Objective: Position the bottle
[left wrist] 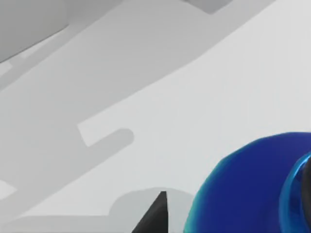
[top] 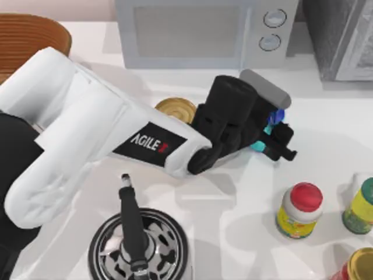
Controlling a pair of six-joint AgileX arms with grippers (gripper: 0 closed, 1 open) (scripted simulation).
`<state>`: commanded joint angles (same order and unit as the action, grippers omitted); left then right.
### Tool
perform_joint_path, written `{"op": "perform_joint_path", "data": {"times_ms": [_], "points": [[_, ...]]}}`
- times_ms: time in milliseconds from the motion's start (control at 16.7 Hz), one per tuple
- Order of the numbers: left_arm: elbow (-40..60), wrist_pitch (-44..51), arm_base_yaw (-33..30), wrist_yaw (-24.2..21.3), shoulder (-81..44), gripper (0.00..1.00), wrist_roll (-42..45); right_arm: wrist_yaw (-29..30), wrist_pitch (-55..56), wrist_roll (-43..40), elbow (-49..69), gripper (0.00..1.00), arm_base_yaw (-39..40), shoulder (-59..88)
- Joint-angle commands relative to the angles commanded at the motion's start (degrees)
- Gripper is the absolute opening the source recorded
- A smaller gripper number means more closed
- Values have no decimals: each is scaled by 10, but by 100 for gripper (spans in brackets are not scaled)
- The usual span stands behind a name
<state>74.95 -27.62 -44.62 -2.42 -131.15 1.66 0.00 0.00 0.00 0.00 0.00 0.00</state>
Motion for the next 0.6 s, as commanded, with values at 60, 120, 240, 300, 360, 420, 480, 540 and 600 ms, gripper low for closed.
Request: {"op": "perform_joint_path", "data": {"times_ms": [60, 120, 240, 300, 360, 420, 480, 540, 600], "points": [[0, 0, 0, 0, 0, 0, 0, 0, 0, 0, 0, 100, 0, 0], [0, 0, 0, 0, 0, 0, 0, 0, 0, 0, 0, 100, 0, 0], [0, 0, -1, 0, 1, 0, 1, 0, 0, 0, 0, 100, 0, 0], [-1, 0, 0, 1, 2, 0, 0, 0, 0, 0, 0, 100, 0, 0], [-3, -4, 2, 5, 8, 0, -1, 0, 0, 0, 0, 100, 0, 0], [-8, -10, 7, 14, 21, 0, -5, 0, 0, 0, 0, 100, 0, 0], [-17, -19, 15, 25, 39, 0, -10, 0, 0, 0, 0, 100, 0, 0], [-29, -29, 25, 39, 61, 0, -16, 0, 0, 0, 0, 100, 0, 0], [-46, -40, 38, 54, 88, 0, -23, 0, 0, 0, 0, 100, 0, 0]]}}
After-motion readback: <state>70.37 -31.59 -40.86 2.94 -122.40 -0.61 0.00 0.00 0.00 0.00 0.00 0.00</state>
